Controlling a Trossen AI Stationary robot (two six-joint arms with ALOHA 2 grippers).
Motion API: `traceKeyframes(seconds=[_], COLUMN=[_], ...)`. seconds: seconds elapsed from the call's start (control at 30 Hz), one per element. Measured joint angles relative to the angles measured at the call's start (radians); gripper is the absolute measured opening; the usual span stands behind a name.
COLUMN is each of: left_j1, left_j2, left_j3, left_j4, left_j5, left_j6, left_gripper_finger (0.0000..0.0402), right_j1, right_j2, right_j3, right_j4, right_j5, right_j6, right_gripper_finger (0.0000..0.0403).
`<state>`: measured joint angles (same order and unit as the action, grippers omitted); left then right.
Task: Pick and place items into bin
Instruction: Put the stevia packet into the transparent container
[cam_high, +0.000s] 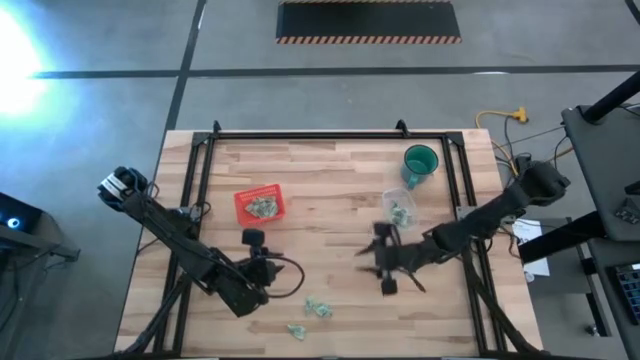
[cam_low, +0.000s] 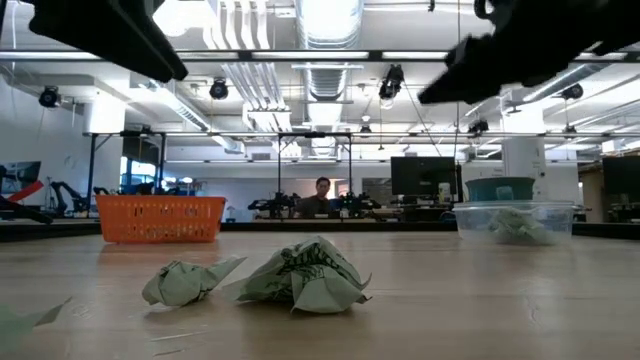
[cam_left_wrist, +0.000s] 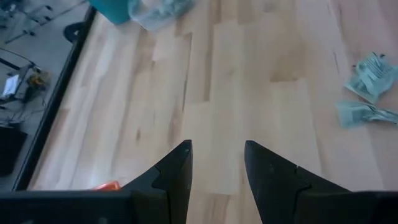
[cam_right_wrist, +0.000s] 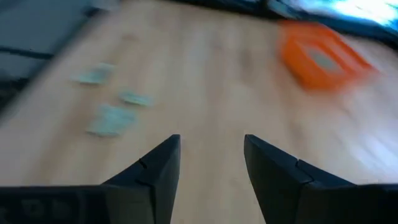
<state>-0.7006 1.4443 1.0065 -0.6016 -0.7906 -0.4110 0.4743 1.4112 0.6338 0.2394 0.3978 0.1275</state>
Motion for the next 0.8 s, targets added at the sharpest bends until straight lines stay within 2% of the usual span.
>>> traceKeyframes(seconds=[0.1, 0.2, 0.43, 0.53, 0.8], left_j1=[0.0, 0.0, 0.0, 0.0, 0.0], left_j2=[0.006, 0.006, 0.0, 0.0, -0.001], left_j3=[0.0, 0.0, 0.0, 0.0, 0.0], left_j4=[0.001, 0.001, 0.001, 0.002, 0.001], left_j5=[0.011, 0.011, 0.011, 0.011, 0.027], left_j6=[0.003, 0.003, 0.004, 0.004, 0.002], left_gripper_finger=[0.013, 0.013, 0.013, 0.013, 0.013], right_j1=[0.007, 0.006, 0.006, 0.005, 0.005], right_j2=[0.071, 0.144, 0.328, 0.403, 0.521], right_j3=[0.0, 0.004, 0.116, 0.183, 0.367], right_j4=[0.169, 0.257, 0.26, 0.254, 0.068], right_j5=[-0.136, -0.199, -0.224, -0.271, -0.335], right_j6=[-0.093, -0.121, -0.147, -0.183, -0.192], right_gripper_finger=[0.0166, 0.0161, 0.0151, 0.0146, 0.0131])
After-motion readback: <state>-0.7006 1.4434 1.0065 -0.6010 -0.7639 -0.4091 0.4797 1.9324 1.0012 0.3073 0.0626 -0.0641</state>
